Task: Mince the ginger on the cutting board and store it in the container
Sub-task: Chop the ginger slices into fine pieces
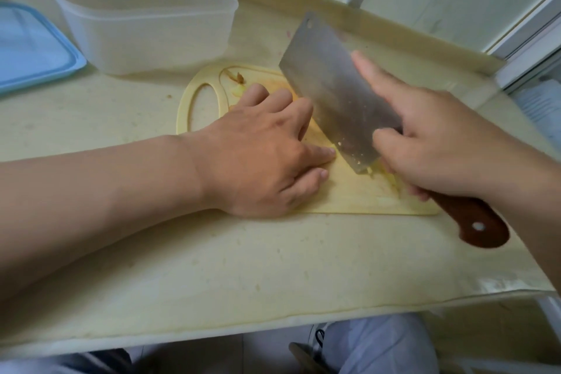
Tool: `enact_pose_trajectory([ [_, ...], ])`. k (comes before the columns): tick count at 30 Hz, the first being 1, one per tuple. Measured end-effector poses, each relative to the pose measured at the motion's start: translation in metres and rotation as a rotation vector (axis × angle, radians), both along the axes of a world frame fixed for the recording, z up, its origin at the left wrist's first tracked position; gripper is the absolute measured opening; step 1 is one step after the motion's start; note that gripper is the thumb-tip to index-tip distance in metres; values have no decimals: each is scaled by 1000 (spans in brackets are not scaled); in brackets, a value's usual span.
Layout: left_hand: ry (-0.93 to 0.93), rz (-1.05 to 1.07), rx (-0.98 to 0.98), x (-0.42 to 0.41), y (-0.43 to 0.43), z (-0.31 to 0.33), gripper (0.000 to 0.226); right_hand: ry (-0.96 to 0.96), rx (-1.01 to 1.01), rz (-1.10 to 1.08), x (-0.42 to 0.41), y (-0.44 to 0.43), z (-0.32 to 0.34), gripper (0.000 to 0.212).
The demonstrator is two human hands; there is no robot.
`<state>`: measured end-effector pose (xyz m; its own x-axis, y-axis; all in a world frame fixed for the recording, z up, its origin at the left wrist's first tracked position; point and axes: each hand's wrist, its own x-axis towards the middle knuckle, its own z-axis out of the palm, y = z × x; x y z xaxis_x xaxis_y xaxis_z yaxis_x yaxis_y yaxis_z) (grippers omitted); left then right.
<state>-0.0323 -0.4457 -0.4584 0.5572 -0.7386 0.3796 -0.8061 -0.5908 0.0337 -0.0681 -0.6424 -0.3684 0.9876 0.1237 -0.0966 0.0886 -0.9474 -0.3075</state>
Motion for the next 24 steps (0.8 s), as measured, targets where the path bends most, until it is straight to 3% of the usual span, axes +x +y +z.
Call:
enact_pose_trajectory([
  [5, -9, -5, -5, 1, 0, 0, 56, -11, -28, 25, 23, 17, 0, 94],
  [11, -17, 6, -5, 1, 1, -2, 58, -4, 76, -69, -23, -7, -3, 91],
  [17, -5, 7, 14, 0, 0, 0, 58, 54, -57, 24, 1, 2, 5, 93],
  [24, -12, 5, 8, 0, 1, -1, 57, -191, 131, -50, -9, -5, -23, 93],
])
